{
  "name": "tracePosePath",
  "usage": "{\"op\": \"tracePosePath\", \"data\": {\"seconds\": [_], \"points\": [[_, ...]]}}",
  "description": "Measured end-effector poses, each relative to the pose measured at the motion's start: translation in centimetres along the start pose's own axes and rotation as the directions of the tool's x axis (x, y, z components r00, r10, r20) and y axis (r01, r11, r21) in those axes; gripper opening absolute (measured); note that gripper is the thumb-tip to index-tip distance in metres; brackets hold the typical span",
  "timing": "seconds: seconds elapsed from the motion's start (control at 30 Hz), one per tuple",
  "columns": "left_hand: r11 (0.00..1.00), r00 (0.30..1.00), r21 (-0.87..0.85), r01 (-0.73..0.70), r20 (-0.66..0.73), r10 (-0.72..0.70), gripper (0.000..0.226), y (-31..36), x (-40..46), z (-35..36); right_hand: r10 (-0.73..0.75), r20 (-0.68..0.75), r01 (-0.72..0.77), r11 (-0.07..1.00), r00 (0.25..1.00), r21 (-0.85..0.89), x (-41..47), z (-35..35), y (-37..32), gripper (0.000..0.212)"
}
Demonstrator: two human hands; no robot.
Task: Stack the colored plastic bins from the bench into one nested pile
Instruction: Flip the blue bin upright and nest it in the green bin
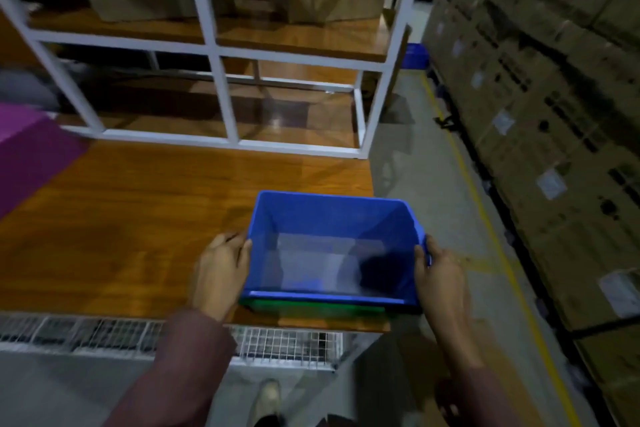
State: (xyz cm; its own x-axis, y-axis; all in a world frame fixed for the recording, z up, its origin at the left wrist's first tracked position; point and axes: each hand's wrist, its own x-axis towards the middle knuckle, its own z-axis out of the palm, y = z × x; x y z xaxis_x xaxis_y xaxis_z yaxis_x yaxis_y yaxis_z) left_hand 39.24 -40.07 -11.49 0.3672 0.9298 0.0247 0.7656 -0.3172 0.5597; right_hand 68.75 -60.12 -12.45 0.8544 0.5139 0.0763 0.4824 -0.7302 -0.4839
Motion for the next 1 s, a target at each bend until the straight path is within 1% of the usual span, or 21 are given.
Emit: {"op": "tracePosePath", "data": {"seconds": [0.07, 0.13, 0.2, 0.23, 0.3, 0.4, 0.47, 0.53, 0.6, 0.73, 0.8, 0.9, 1.0], "points": [[0.999, 0.998, 0.02, 0.042, 0.044, -0.043, 0.04, -0.7, -0.1, 0.6, 0.024, 0.041, -0.024, 1.0, 0.999, -0.01, -0.4, 1.4, 0.7, 0.05], [0.998, 0.996, -0.038, 0.044, 0.079, -0.041, 0.049, -1.2, -0.6, 0.2, 0.014, 0.044, -0.011, 0.996, 0.999, -0.085, -1.2, 1.8, 0.8, 0.05], [0.994, 0.998, -0.103, 0.029, 0.062, -0.023, 0.049, -2.2, -1.0, -1.0, -0.056, -0.015, 0.052, 0.978, 0.998, -0.203, -2.0, 1.8, -0.3, 0.047], [0.99, 0.999, -0.135, 0.034, 0.039, -0.029, 0.047, -3.1, -1.1, -1.8, -0.082, -0.044, 0.07, 0.97, 0.996, -0.231, -2.3, 1.7, -1.4, 0.048], [0.981, 0.998, -0.185, 0.054, -0.004, -0.055, 0.046, -6.0, -1.3, -3.8, -0.163, -0.1, 0.137, 0.964, 0.982, -0.226, -3.0, 2.2, -4.9, 0.05], [0.978, 0.994, -0.193, 0.078, -0.058, -0.091, 0.038, -11.7, -1.0, -7.8, -0.362, -0.144, 0.342, 0.929, 0.921, -0.145, -4.8, 4.4, -12.4, 0.046], [0.976, 0.984, -0.189, 0.11, -0.121, -0.134, 0.034, -16.3, -0.8, -11.3, -0.476, -0.126, 0.473, 0.879, 0.87, -0.058, -7.1, 6.7, -18.6, 0.05], [0.971, 0.968, -0.188, 0.145, -0.177, -0.179, 0.031, -21.9, -0.9, -15.3, -0.502, -0.061, 0.504, 0.863, 0.863, 0.027, -10.2, 8.9, -25.7, 0.055], [0.963, 0.948, -0.193, 0.19, -0.217, -0.231, 0.029, -27.8, -1.4, -19.5, -0.522, 0.008, 0.519, 0.849, 0.853, 0.097, -13.8, 11.5, -32.5, 0.052], [0.942, 0.893, -0.23, 0.242, -0.326, -0.309, 0.024, -38.0, -2.3, -27.2, -0.642, 0.072, 0.62, 0.759, 0.763, 0.198, -20.8, 17.3, -44.7, 0.051], [0.934, 0.873, -0.226, 0.276, -0.349, -0.342, 0.023, -41.9, -2.2, -30.3, -0.688, 0.103, 0.656, 0.719, 0.718, 0.228, -23.5, 20.4, -49.6, 0.05], [0.912, 0.849, -0.269, 0.309, -0.354, -0.392, 0.024, -46.4, -1.4, -33.4, -0.742, 0.122, 0.699, 0.665, 0.66, 0.262, -26.0, 24.7, -55.6, 0.045], [0.895, 0.833, -0.303, 0.328, -0.355, -0.425, 0.025, -49.9, 0.6, -35.3, -0.772, 0.142, 0.738, 0.634, 0.619, 0.229, -26.4, 28.8, -60.5, 0.045]]}}
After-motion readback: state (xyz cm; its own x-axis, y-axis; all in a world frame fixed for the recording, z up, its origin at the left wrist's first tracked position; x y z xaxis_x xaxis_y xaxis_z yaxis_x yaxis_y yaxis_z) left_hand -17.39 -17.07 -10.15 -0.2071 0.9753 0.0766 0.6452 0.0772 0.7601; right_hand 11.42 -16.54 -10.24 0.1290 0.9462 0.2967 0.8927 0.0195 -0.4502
